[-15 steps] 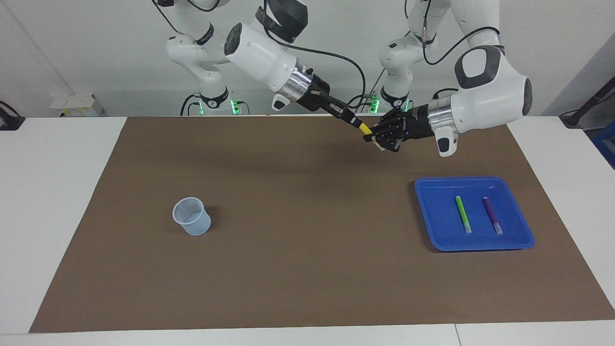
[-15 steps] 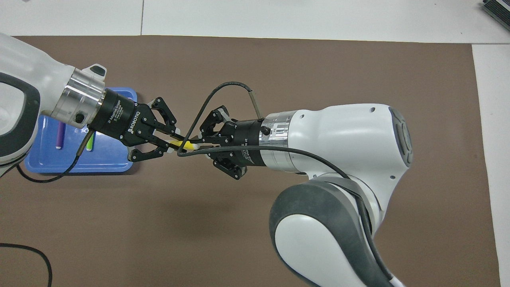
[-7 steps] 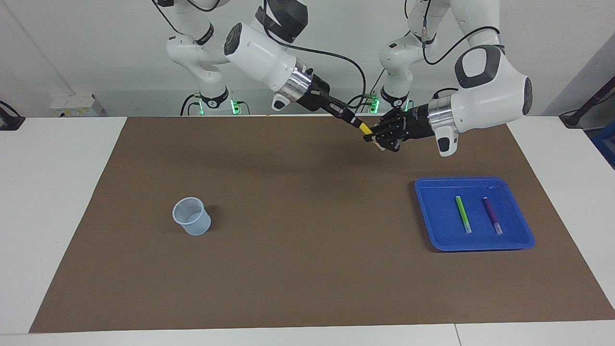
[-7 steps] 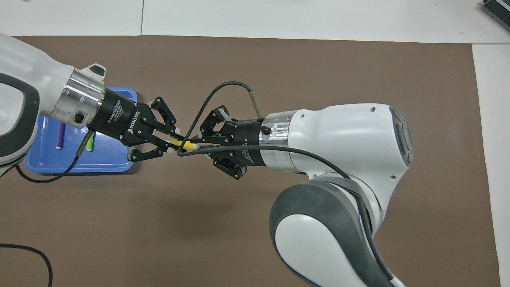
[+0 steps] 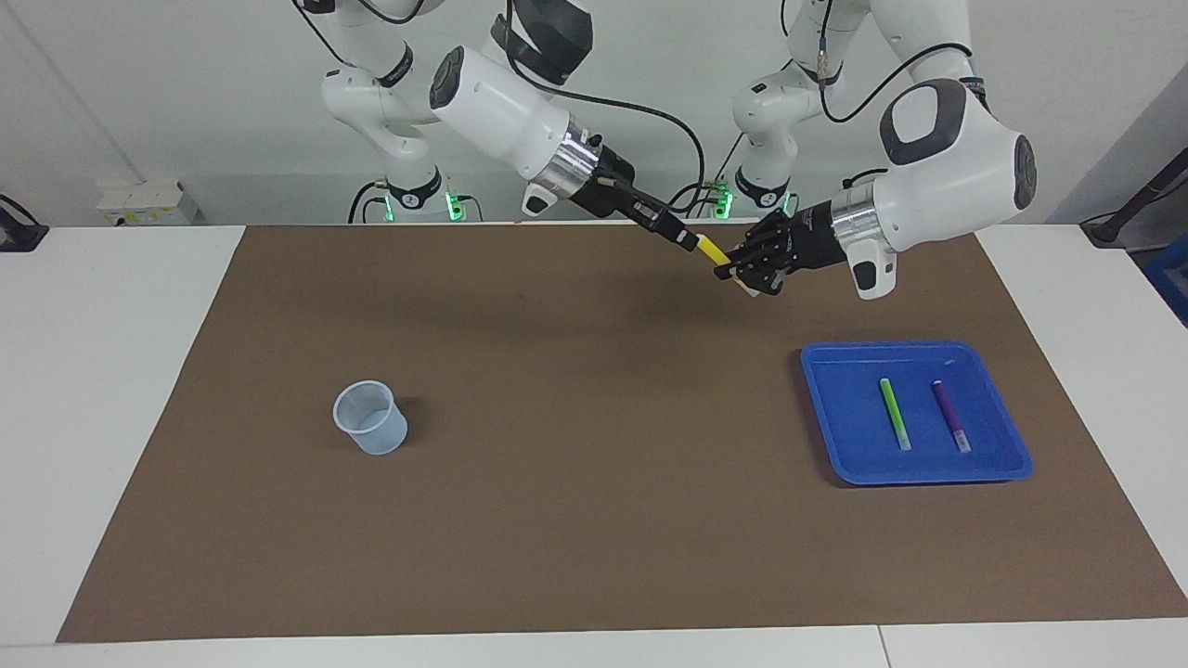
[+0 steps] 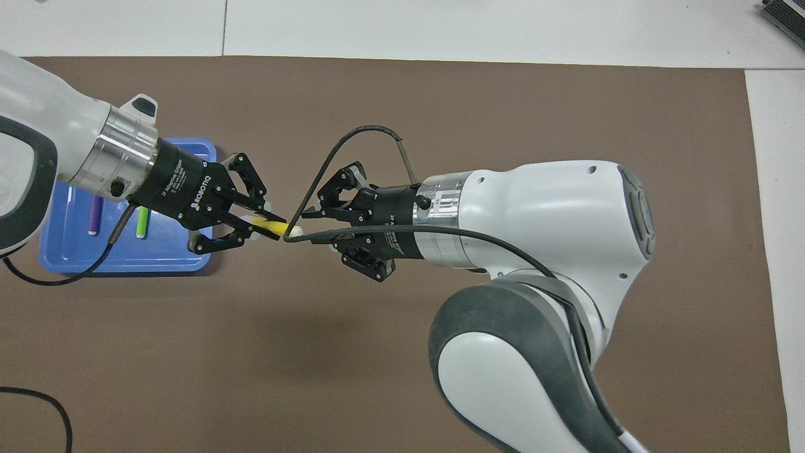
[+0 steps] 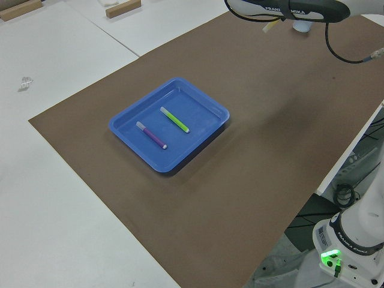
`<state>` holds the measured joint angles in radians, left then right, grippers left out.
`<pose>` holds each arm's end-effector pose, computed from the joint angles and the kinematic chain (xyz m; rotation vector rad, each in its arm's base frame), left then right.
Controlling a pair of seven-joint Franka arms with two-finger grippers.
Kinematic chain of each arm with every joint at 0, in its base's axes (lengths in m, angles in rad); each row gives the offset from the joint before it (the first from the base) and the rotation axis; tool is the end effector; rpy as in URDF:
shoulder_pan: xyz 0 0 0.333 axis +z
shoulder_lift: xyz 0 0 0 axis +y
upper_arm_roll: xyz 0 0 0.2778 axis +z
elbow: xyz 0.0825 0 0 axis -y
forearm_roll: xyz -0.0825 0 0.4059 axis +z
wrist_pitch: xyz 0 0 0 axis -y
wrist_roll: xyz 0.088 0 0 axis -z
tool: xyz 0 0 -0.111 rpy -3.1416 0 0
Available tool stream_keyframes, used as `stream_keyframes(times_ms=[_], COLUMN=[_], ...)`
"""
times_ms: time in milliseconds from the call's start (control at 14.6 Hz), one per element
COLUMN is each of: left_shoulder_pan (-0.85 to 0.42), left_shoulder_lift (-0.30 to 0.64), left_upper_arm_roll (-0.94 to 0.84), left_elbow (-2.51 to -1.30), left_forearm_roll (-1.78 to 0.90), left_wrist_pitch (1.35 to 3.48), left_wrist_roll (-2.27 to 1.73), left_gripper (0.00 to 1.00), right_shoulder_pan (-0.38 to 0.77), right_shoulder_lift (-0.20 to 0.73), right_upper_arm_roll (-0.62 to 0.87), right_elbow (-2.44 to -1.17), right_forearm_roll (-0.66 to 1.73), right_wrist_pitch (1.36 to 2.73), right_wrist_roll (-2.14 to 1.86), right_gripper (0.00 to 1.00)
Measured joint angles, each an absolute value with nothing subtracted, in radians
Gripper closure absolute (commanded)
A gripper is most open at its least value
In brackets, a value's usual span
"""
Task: Right arm passes pens to left for tray arrangement
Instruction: 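Open the right gripper and pull the left gripper back with the pen, then lower the yellow pen into the tray while the right gripper withdraws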
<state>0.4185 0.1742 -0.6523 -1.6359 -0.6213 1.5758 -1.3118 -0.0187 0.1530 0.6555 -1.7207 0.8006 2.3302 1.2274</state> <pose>0.5768 -0.1817 0.4952 2.2029 1.4168 -0.8865 0.5347 0.3871 0.5189 -1.9718 1.1415 0.4482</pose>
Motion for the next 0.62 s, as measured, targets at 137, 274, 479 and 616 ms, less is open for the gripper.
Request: stream_keyframes(times_ms=[137, 274, 479, 616], left_shoulder_pan=[0.418, 0.414, 0.411, 0.411], left_shoulder_lift=[0.165, 0.153, 0.135, 0.127], left_upper_arm_roll=[-0.655, -0.658, -0.662, -0.663], left_elbow=[-1.635, -1.635, -1.641, -1.654], left_forearm_roll=[-0.551, -0.473, -0.377, -0.327], left_wrist_pitch=[1.575, 1.575, 1.573, 1.573], left_wrist_roll=[-1.23, -1.137, -0.952, -0.836], left_gripper=[1.0, 1.0, 1.0, 1.0], right_shoulder_pan=[-0.019, -0.019, -0.019, -0.02], right_shoulder_lift=[0.153, 0.153, 0.153, 0.152], right_upper_arm_roll=[0.655, 0.654, 0.652, 0.648], right_elbow=[-1.721, -1.721, -1.72, -1.715], right_forearm_roll=[0.801, 0.789, 0.703, 0.642], right_wrist_pitch=[2.328, 2.315, 2.267, 2.218], right_wrist_roll=[1.227, 1.227, 1.225, 1.193], right_gripper=[0.56, 0.56, 0.56, 0.56])
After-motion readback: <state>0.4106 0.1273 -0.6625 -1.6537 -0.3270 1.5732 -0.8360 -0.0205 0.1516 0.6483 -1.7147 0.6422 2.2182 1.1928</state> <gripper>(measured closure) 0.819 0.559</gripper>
